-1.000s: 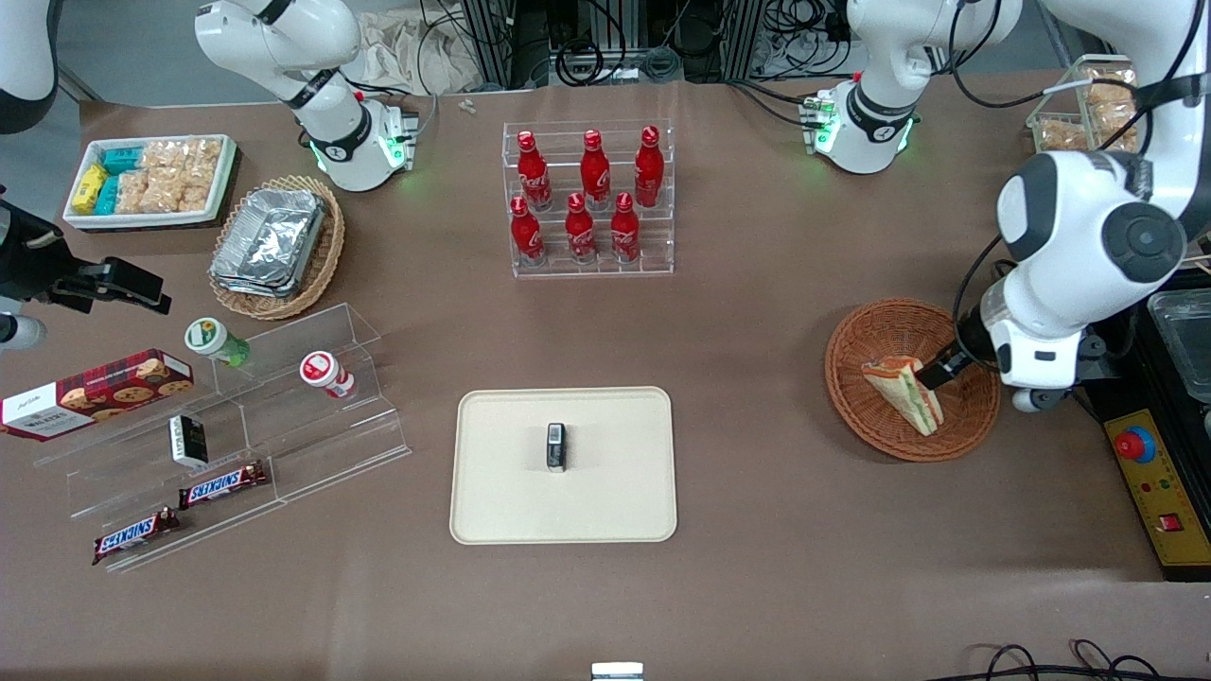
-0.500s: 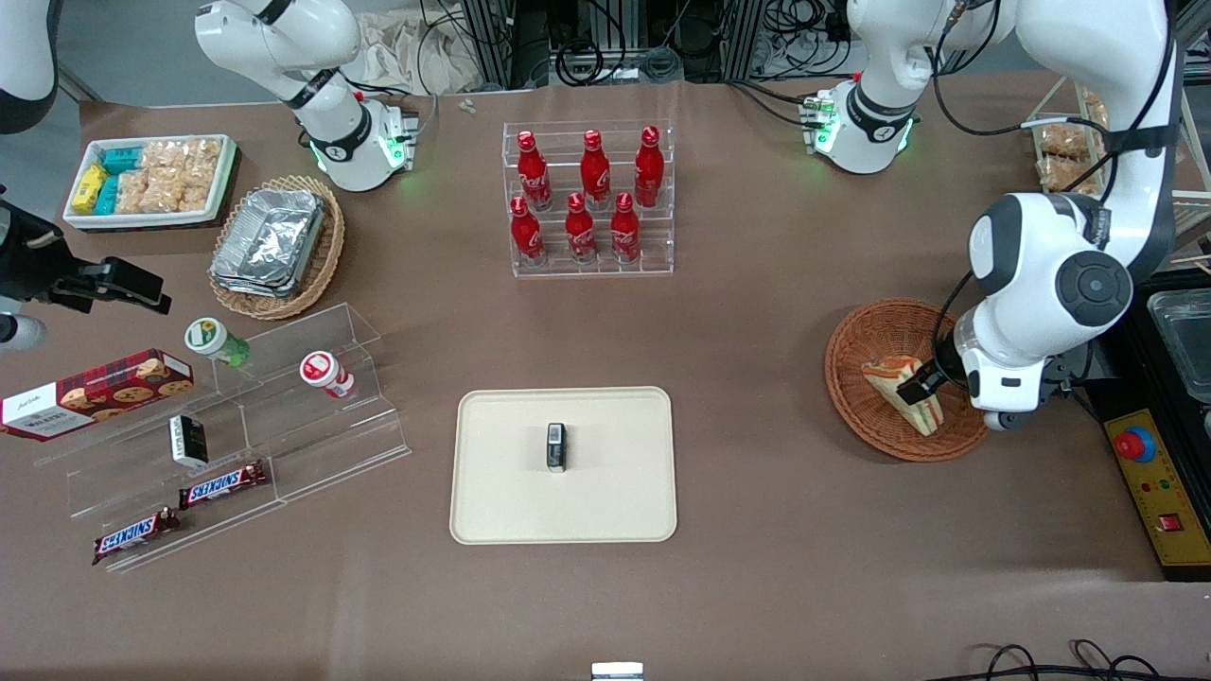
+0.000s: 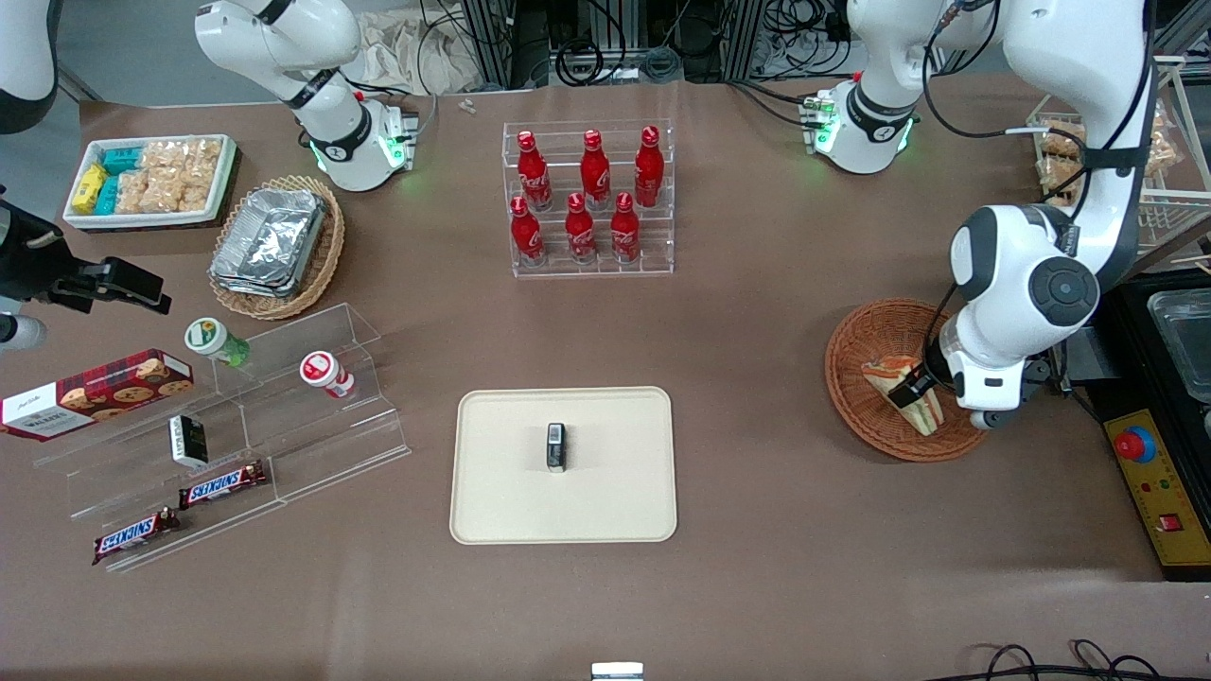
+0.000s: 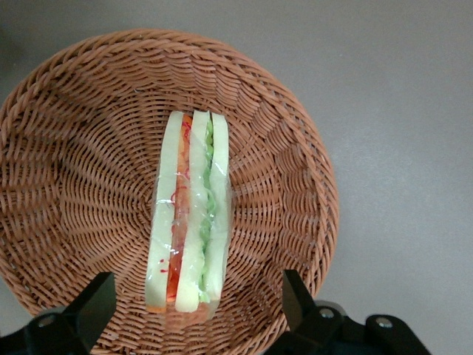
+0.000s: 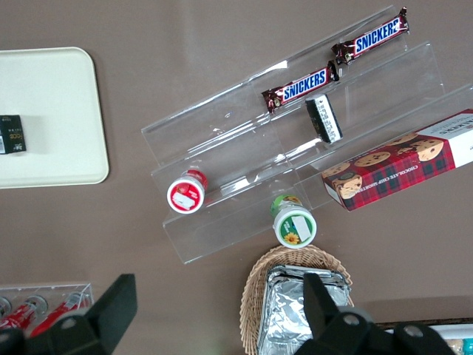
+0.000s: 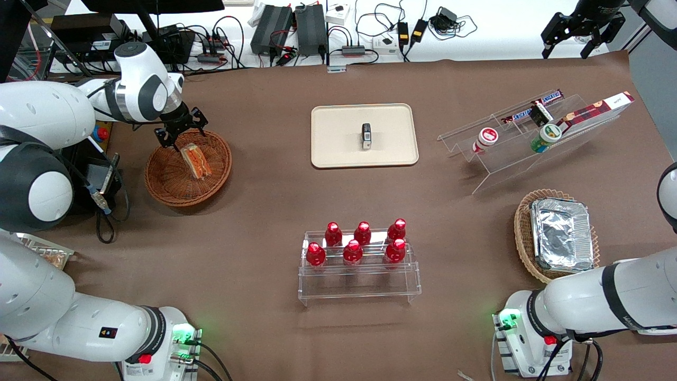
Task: Place sandwich from basket to tray
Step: 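Lower the open left gripper around the wrapped sandwich and close it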
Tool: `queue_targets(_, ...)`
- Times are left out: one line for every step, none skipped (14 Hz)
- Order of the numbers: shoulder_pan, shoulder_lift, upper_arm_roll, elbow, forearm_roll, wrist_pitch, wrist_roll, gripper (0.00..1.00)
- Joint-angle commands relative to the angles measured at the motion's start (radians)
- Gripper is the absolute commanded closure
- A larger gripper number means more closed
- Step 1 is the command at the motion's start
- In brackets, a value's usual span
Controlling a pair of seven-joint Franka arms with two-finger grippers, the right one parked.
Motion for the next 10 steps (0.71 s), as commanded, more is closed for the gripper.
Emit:
queue_targets(0.000,0.001,0.002,-0.015,-0.014,0.026,-0.013,0.00)
queue_targets(0.000,0.004,0.002,-0.019,-0.014,0.027,-0.013,0.00)
queue_targets(0.000,0.005,0.002,-0.020,-0.014,0.029,-0.013,0.00)
queue_targets(0.000,0.007,0.002,-0.026,-0.014,0.039,-0.013,0.00)
queue_targets(0.003,0.007,0.002,-0.044,-0.014,0.062,-0.013,0.00)
queue_targets(0.004,0.007,0.002,-0.063,-0.014,0.094,-0.013,0.00)
queue_targets(0.004,0.010,0.002,-0.077,-0.014,0.114,-0.012,0.00)
queue_targets(0.004,0.015,0.002,-0.080,-0.014,0.124,-0.010,0.00)
queue_targets(0.006,0.018,0.002,-0.080,-0.014,0.127,-0.010,0.00)
queue_targets(0.006,0.022,0.002,-0.081,-0.014,0.130,-0.010,0.00)
